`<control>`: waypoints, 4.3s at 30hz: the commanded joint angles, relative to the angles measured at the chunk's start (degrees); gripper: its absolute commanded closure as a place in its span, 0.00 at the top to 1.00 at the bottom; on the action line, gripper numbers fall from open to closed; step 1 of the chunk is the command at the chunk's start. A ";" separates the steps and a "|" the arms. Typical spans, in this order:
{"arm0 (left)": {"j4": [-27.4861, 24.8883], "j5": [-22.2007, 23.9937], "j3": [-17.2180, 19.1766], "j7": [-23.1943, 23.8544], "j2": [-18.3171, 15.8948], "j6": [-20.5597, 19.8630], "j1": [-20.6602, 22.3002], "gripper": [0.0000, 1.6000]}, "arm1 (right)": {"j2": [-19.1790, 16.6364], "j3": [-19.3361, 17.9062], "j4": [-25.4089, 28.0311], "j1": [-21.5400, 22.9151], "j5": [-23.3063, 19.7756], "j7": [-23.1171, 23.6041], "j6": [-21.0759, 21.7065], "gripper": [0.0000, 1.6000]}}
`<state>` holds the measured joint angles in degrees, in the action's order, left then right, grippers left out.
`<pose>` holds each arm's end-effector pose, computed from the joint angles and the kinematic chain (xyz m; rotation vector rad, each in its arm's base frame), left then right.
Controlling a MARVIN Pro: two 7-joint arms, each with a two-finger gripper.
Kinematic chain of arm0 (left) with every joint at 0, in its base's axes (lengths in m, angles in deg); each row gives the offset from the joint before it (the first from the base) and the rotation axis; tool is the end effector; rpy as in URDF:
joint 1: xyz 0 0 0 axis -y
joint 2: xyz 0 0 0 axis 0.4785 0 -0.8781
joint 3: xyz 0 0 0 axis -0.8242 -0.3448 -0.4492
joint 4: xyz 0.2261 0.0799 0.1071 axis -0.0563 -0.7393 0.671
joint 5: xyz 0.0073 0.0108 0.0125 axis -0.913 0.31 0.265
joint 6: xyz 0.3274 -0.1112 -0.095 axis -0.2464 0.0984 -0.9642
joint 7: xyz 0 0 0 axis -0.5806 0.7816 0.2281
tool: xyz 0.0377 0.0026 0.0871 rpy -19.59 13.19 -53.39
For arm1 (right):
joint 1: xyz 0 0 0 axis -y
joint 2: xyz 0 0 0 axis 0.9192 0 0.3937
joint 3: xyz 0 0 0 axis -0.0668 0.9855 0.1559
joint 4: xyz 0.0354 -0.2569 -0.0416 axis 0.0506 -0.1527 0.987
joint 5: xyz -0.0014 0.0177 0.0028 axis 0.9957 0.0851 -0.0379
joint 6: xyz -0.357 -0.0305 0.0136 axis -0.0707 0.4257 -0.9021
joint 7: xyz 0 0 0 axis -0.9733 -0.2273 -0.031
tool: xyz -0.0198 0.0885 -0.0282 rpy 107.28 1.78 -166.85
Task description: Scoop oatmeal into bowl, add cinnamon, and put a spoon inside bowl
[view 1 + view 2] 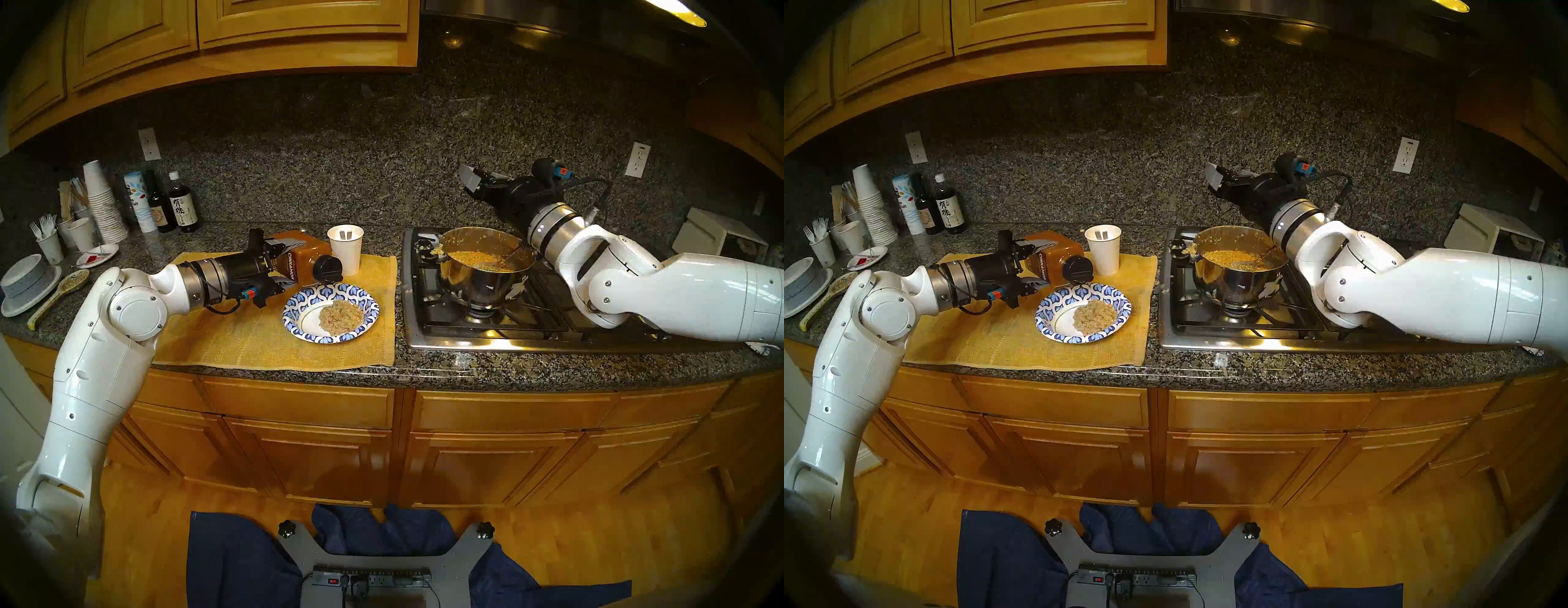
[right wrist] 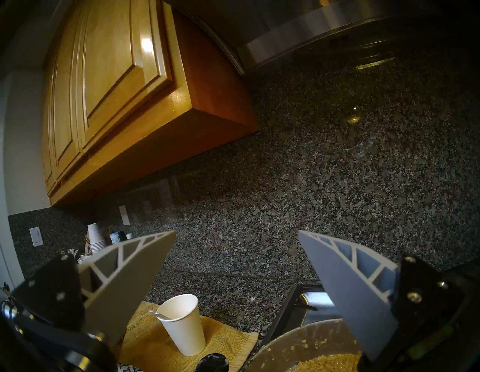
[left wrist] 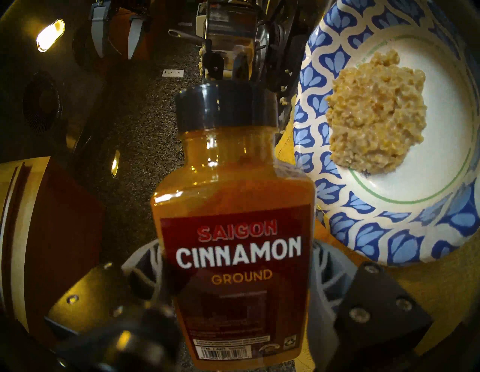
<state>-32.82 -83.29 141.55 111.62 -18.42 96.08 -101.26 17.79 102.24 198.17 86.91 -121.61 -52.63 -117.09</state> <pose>0.4931 0.1061 -0.1121 -0.8170 1.9211 -1.5510 0.4701 0.0274 -0.0783 -1.7058 -0.1677 -1.9711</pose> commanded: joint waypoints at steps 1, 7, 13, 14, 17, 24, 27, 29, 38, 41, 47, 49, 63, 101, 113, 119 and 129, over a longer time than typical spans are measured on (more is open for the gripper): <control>-0.18 -1.42 0.32 -2.65 1.15 1.48 6.27 0.00 | 0.02 -1.67 0.07 1.79 0.12 -0.08 -0.72 1.00; 1.23 -3.88 -0.25 -3.48 2.07 3.17 7.76 0.00 | 0.02 -1.67 0.08 1.80 0.12 -0.09 -0.73 1.00; 3.46 -6.36 -1.05 -4.60 2.67 6.04 9.62 0.00 | 0.02 -1.68 0.09 1.81 0.13 -0.10 -0.75 1.00; 3.64 -6.68 -1.07 -4.92 2.82 6.59 9.76 0.00 | 0.02 -1.68 0.09 1.81 0.12 -0.10 -0.75 1.00; 3.91 -7.77 -1.09 -5.82 3.18 8.22 9.96 0.00 | 0.02 -1.68 0.09 1.81 0.13 -0.10 -0.75 1.00; 4.14 -10.55 -0.63 -7.81 3.57 11.31 9.89 0.00 | 0.02 -1.68 0.09 1.81 0.13 -0.12 -0.76 1.00; 4.46 -11.51 -0.36 -8.52 3.76 12.28 9.96 0.00 | 0.02 -1.68 0.10 1.82 0.13 -0.13 -0.77 1.00; 4.65 -12.38 -0.21 -8.91 3.71 13.02 10.10 0.00 | 0.02 -1.68 0.10 1.82 0.13 -0.13 -0.77 1.00; 5.51 -15.56 1.12 -10.58 3.83 15.12 11.56 0.00 | 0.02 -1.66 0.08 1.80 0.12 -0.08 -0.73 1.00; 5.87 -16.62 1.42 -11.46 4.09 15.31 12.03 0.00 | 0.02 -1.66 0.07 1.80 0.12 -0.07 -0.73 1.00; 6.51 -19.27 1.43 -13.72 4.28 15.31 12.78 0.00 | 0.02 -1.66 0.07 1.81 0.12 -0.07 -0.73 1.00; 6.88 -20.70 1.30 -14.92 4.37 15.31 13.02 0.00 | 0.02 -1.66 0.07 1.81 0.12 -0.07 -0.73 1.00; 7.95 -27.57 -2.40 -20.46 3.63 15.31 15.32 0.00 | 0.02 -1.65 0.06 1.80 0.11 -0.04 -0.72 1.00; 8.18 -38.08 -9.57 -40.30 -3.87 15.31 15.07 0.00 | 0.02 -1.66 0.08 1.82 0.11 -0.07 -0.75 1.00; 10.14 -40.03 -11.95 -44.09 -4.64 15.31 15.95 0.00 | 0.02 -1.68 0.12 1.84 0.13 -0.18 -0.82 1.00; 11.21 -40.54 -12.71 -45.53 -4.76 15.31 16.32 0.00 | 0.02 -1.68 0.12 1.84 0.13 -0.18 -0.82 1.00; 12.93 -29.77 -10.82 -43.35 -3.28 15.31 14.67 0.00 | 0.03 -1.66 0.09 1.82 0.14 -0.15 -0.75 1.00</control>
<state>-19.40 -121.08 127.75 68.77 -22.67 111.54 -88.58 17.79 102.27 198.17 86.92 -121.62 -52.70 -117.10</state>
